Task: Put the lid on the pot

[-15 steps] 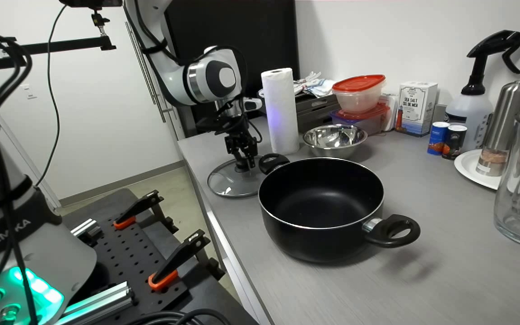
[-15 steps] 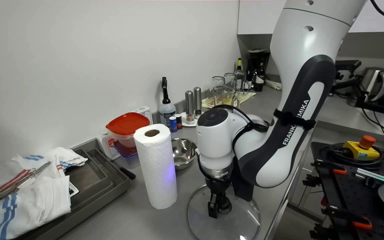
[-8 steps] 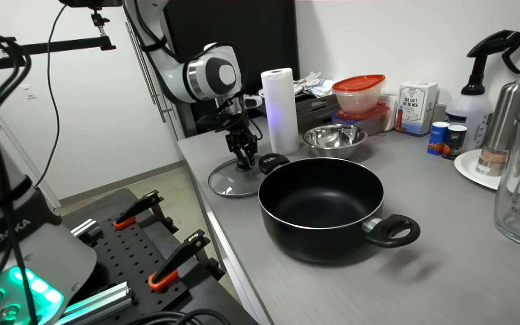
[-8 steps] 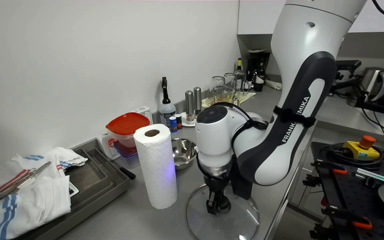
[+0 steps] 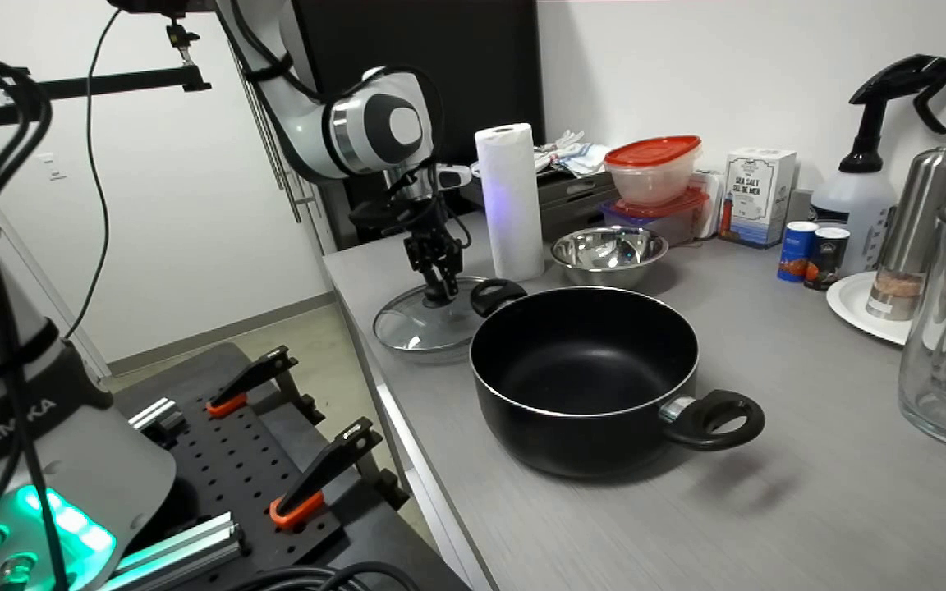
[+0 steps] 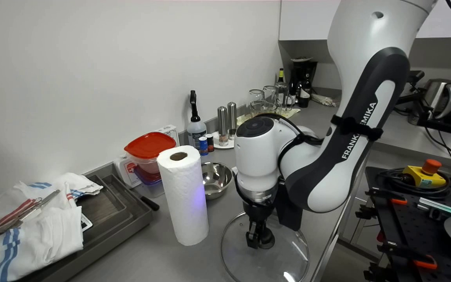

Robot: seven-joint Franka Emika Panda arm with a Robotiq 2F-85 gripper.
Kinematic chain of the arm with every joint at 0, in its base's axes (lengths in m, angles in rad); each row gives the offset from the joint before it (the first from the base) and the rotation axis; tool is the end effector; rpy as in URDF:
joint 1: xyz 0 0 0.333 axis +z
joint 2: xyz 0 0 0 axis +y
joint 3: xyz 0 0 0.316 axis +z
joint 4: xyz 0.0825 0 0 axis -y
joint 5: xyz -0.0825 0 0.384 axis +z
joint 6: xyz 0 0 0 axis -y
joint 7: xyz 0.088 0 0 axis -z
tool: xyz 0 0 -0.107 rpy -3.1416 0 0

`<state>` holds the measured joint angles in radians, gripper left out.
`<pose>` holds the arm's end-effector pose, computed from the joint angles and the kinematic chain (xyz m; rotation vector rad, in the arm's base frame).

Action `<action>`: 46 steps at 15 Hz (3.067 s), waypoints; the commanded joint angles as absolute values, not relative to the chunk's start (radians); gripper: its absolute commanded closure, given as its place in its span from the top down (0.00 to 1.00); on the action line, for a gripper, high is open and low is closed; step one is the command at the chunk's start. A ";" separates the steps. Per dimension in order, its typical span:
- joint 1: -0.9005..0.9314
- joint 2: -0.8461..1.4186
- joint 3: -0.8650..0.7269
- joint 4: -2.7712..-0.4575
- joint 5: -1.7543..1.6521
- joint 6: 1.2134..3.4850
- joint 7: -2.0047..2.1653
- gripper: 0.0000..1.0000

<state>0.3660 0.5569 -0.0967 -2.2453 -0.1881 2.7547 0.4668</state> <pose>0.5053 0.1437 0.1127 3.0138 -0.0122 -0.0046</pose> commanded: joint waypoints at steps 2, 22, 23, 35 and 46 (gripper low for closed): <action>0.378 0.428 -0.095 -2.338 -0.180 2.760 0.465 0.26; 0.346 0.181 -0.050 -2.451 -0.233 2.731 0.505 0.26; 0.336 0.172 -0.054 -2.453 -0.235 2.729 0.509 0.26; 0.181 0.140 -0.131 -2.424 -0.286 2.683 0.596 0.26; 0.071 0.153 -0.184 -2.383 -0.288 2.592 0.636 0.26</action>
